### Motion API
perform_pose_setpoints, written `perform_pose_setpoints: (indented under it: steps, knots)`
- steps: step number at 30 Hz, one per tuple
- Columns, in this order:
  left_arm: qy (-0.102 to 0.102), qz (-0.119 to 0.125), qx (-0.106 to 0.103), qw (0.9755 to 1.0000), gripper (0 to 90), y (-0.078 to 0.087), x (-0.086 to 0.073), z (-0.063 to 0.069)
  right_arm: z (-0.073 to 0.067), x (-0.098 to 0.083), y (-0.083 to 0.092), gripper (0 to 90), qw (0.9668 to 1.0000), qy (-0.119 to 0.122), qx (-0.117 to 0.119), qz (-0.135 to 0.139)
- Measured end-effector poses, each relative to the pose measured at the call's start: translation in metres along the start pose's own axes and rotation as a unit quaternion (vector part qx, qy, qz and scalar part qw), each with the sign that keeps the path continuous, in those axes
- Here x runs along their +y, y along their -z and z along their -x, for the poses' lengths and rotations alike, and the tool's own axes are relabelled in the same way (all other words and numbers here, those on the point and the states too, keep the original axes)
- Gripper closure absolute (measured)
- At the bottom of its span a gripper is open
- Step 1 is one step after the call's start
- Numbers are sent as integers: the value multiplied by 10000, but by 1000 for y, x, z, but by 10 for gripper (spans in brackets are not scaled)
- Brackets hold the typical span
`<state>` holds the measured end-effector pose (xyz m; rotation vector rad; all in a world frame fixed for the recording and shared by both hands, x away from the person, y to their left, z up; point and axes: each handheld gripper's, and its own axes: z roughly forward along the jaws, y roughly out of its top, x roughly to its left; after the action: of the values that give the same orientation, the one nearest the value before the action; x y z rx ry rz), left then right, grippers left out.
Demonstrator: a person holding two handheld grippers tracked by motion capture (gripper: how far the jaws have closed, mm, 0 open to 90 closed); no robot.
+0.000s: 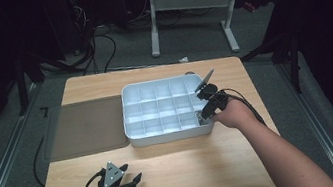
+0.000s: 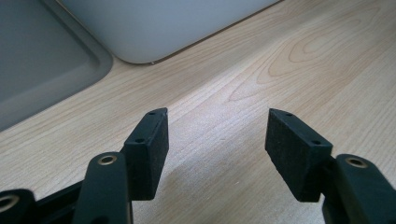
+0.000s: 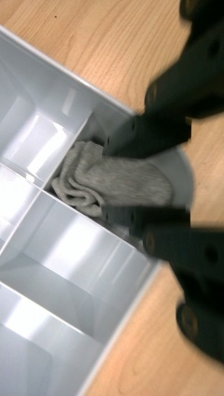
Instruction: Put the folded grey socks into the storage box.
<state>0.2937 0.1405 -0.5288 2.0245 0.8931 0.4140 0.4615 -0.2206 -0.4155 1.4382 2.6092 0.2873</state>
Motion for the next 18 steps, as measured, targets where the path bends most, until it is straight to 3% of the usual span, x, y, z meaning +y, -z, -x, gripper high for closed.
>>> perform_pose_setpoints:
  steps: [3, 5, 11, 12, 13, 18]
  knots:
    - [3, -5, -2, 10000, 401, 0, 0, 0, -1, -3, -2, 852, 9997, 19, 86, -229]
    - [5, 0, 4, 10000, 401, 0, 0, 0, -2, -5, -9, 891, 9992, 52, 1, -402]
    - [55, -10, -25, 10000, 401, 1, 0, -1, -3, -4, -39, 891, 9967, -51, 25, -809]
    - [65, 10, -26, 10000, 401, 1, 0, -1, -2, -2, -42, 891, 9966, 17, 36, -826]
    - [75, 14, -26, 10000, 401, 1, 0, -1, -3, -2, -44, 890, 9960, -99, 58, -885]
    - [94, -10, -33, 9999, 401, 1, -1, -2, -3, -1, -43, 849, 9962, -8, 98, -866]
